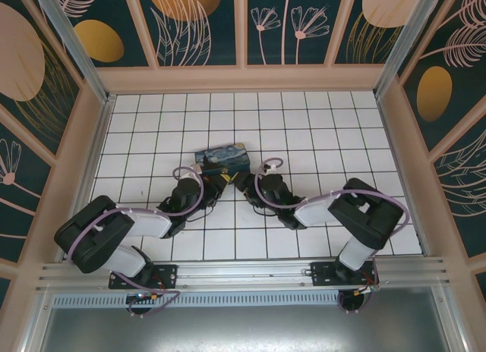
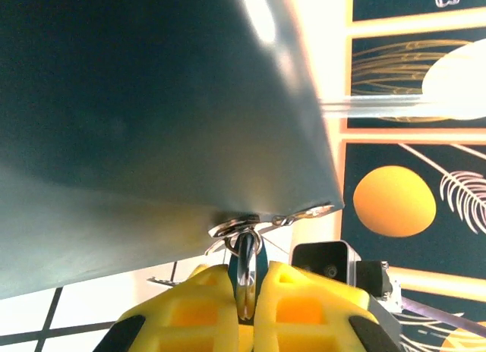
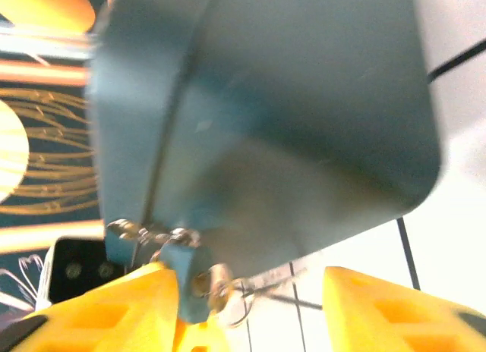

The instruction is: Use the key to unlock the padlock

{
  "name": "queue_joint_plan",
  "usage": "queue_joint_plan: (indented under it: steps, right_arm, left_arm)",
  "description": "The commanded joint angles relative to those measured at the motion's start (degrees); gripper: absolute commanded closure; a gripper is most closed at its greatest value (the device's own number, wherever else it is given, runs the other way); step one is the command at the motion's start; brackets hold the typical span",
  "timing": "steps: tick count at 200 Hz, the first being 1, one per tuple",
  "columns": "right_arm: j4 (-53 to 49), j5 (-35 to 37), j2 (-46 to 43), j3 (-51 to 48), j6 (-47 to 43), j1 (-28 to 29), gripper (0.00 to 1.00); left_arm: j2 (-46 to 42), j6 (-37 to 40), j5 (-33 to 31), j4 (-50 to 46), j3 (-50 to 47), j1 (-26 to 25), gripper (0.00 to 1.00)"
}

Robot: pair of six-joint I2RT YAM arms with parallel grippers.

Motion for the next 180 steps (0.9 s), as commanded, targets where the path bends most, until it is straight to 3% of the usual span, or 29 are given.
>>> queue_joint_plan:
  steps: [1,21,50,79,111,147,180]
  right_arm:
    - [-2.22,-2.94,-6.23,-1.19,-3.16,0.46,0.39]
    - [-8.01,-3.14,-10.62,-2.56,-5.23,0.55,0.32]
    - [-21.09,-1.95,-18.36,-2.56,-12.53,0.98,0.31]
    - [-35.72,1.62,-23.43,1.70,-23.58,1.59,0.34]
    - [-47.43,9.68,-22.34,7.88,-35.71,3.81,0.39]
    - [-49.81,19.98,-17.53,10.41,-44.18,7.32,0.44]
    - [-47.52,23.73,-13.19,10.36,-49.25,9.15,0.53]
  left_arm:
    - [1.50,2.85,3.99,2.05,1.76,-1.35,1.00]
    - [2.00,4.07,3.84,0.78,2.79,-1.31,1.00]
    - [2.20,5.88,4.21,-0.96,3.94,-1.26,1.00]
    - [1.80,7.36,4.91,-3.13,4.74,-1.20,1.00]
    - [1.50,8.66,6.03,-6.38,5.82,-1.17,1.00]
    - [1.75,9.32,7.61,-7.96,6.63,-1.13,1.00]
    - [1.46,10.08,8.61,-9.41,7.33,-1.05,1.00]
